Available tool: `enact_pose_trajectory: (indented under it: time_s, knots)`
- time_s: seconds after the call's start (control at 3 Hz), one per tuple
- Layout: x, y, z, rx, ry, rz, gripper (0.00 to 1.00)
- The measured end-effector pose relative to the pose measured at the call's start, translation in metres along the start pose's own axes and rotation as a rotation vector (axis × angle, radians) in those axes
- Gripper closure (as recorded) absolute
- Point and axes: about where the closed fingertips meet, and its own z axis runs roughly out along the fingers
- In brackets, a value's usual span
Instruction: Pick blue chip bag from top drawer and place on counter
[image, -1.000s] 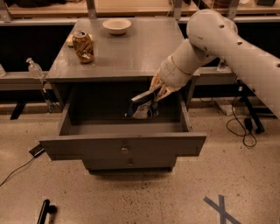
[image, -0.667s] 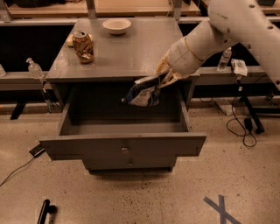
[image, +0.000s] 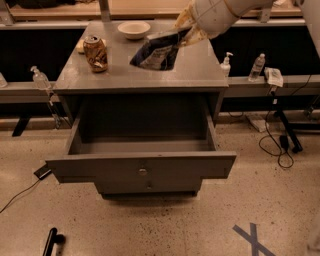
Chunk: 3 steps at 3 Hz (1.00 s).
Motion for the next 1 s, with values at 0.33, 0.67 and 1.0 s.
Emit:
enact_pose_trajectory:
  time_s: [0.33,0.67,1.0]
  knots:
    - [0.026,-0.040,0.002,0.050,0.099,-0.007,1.00]
    - [0.065,-0.056,0.026,0.070,0.219,0.050,1.00]
    - [0.104,-0.066,0.054,0.092,0.317,0.107,0.86]
